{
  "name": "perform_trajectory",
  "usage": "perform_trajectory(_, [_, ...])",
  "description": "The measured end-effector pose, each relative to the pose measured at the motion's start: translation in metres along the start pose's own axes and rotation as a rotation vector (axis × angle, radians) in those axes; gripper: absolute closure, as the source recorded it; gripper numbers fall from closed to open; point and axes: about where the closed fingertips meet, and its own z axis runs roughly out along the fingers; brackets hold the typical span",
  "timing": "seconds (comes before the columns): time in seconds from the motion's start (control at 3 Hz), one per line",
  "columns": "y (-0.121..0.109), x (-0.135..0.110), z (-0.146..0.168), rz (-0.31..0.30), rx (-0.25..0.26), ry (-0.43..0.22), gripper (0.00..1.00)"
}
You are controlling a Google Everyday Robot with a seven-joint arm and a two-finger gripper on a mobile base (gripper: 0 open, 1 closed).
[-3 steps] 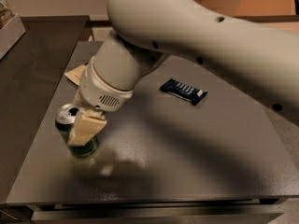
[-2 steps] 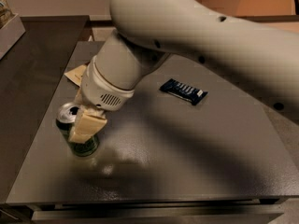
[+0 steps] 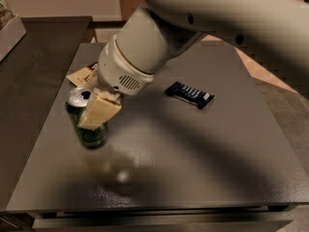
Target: Pick green can
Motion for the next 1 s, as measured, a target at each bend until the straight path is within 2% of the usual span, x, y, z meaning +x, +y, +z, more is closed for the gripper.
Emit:
perform_trajectory(0.67, [-0.028,0.003,-0.066,-0.017,0.094,-0.031,1.00])
perform_trajectory(1.0, [-0.037,-0.002,-0.105,-0.064,0.148,-0.038,1.00])
